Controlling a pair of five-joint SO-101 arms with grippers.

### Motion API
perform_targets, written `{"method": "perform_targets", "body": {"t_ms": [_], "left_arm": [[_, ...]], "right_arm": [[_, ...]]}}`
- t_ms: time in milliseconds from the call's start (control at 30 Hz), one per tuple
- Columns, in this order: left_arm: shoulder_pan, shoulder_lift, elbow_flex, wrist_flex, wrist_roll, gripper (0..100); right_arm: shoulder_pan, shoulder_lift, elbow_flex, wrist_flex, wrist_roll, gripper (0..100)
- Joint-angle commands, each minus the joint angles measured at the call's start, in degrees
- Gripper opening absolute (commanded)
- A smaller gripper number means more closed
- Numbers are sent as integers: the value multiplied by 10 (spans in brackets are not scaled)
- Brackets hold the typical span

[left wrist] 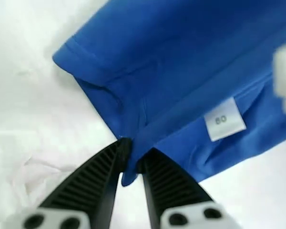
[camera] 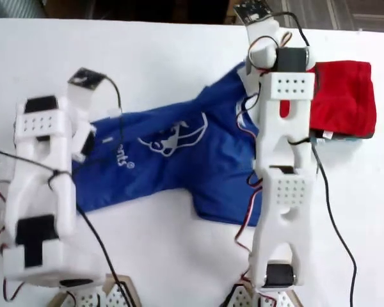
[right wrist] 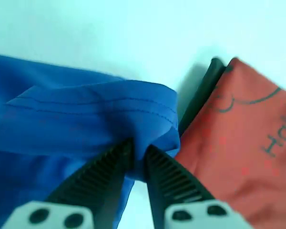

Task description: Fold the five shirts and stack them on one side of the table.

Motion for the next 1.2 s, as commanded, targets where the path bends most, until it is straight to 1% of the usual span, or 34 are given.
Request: {"method": "perform_targets", "body": {"t_ms": [0,133,267,400,500,667,833,1067,1167], "left_arm": [[-9,-51,35,-18,-3,27],[-10,-54,42,-16,-1,27],[-10,-55,42,4,-2,27],[-10,-55,42,41,-6,27],[-10,-53,42,72,-38,27],[-9,-52,58,77,-54,27],[-7,-51,101,65,-65,27],[-18,-50,108,71,-84,27],[-18,-50,129,62,-108,27]], "right_arm": [[-6,-150,149,11,-2,21],[-21,-267,287,3,-2,21],[-15,-383,443,-43,-2,21],[0,-502,658,-124,-1,20],[7,-587,819,-196,1,20],[2,-684,1015,-297,3,20],[7,-712,1101,-337,3,20],[7,-712,1138,-364,3,20],[7,-712,1151,-380,3,20]]}}
